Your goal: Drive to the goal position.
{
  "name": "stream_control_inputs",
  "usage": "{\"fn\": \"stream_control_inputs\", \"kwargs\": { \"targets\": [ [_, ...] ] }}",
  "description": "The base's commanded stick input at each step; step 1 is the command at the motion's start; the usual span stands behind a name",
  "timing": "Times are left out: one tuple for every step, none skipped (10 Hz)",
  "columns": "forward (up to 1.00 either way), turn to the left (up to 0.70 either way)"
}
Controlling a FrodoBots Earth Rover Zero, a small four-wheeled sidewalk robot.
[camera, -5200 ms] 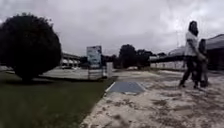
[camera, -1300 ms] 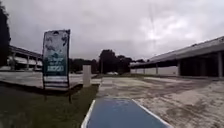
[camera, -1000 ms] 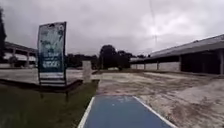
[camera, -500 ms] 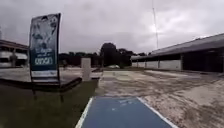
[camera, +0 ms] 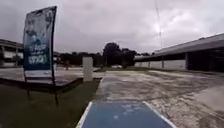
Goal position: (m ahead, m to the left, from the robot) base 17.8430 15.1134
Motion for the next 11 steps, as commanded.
{"fn": "stream_control_inputs", "kwargs": {
  "targets": [
    [0.5, 0.0],
    [0.5, 0.0],
    [0.5, 0.0],
    [0.5, 0.0],
    [0.5, 0.0],
    [0.5, 0.0],
    [0.5, 0.0],
    [0.5, 0.0],
    [0.5, 0.0],
    [0.5, 0.0],
    [0.5, 0.0]
  ]
}}
